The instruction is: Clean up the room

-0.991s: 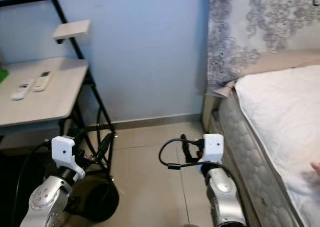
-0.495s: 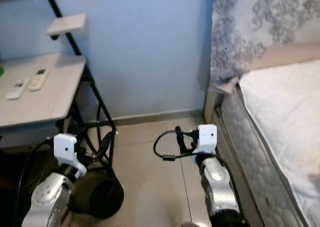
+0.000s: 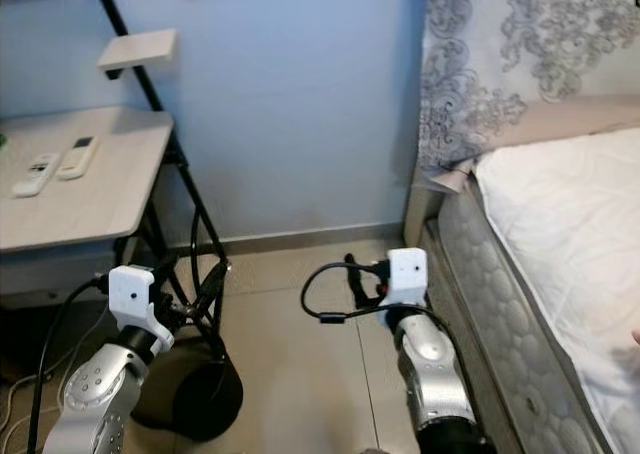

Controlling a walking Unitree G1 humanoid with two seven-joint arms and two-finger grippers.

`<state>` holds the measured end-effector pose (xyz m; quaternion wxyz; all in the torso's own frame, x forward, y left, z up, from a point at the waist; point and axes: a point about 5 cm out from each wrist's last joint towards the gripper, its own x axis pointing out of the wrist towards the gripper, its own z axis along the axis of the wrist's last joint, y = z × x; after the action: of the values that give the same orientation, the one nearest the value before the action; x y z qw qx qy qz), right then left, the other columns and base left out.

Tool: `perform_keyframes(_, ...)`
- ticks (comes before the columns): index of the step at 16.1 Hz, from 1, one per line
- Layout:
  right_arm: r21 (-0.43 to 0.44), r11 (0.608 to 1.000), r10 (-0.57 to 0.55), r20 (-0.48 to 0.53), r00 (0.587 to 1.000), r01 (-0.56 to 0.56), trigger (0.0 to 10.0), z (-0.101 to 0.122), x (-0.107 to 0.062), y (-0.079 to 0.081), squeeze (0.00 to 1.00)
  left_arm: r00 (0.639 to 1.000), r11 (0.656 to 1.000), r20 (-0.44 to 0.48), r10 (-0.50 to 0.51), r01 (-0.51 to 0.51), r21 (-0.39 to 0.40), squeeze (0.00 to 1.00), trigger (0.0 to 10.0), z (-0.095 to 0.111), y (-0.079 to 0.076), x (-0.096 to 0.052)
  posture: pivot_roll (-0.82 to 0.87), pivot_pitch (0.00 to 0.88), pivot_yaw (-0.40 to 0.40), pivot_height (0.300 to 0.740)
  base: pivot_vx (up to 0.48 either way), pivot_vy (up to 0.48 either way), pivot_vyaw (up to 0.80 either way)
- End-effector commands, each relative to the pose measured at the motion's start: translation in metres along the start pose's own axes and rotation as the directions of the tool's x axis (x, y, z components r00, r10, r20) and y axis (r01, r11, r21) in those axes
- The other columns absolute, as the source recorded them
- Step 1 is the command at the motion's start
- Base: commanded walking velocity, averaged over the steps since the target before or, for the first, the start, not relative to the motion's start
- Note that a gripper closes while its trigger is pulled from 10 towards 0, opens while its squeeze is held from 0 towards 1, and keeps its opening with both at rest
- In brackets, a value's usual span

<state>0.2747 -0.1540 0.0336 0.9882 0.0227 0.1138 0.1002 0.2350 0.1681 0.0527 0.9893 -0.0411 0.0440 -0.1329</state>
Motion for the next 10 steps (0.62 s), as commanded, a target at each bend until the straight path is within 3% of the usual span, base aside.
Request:
perform_keyframes(1, -0.003, 1.0, 0.02, 0.001, 1.0, -0.02, 10.0, 0.003, 0.004, 0.004, 0.0, 0.999, 0.999, -0.02, 0.032, -0.032, 0.002, 0.0, 10.0, -0.004, 0.007, -0.001, -0.13, 0.0, 0.106, 0.74, 0.0, 0.0, 0.0)
perform_keyframes(6, -0.01, 0.999, 0.05, 0.001, 0.999, -0.05, 10.0, 0.007, 0.011, 0.01, 0.0, 0.998, 0.998, 0.004, 0.066, -0.066, 0.017, 0.0, 10.0, 0.003, 0.011, 0.01, -0.1, 0.0, 0.061, 0.74, 0.0, 0.0, 0.0)
perform_keyframes(10, -0.01, 0.999, 0.044, 0.01, 0.999, -0.044, 10.0, 0.008, 0.012, 0.011, 0.0, 0.998, 0.998, 0.014, 0.062, -0.062, 0.005, 0.0, 10.0, 0.004, 0.003, 0.013, -0.11, 0.0, 0.086, 0.74, 0.0, 0.0, 0.0)
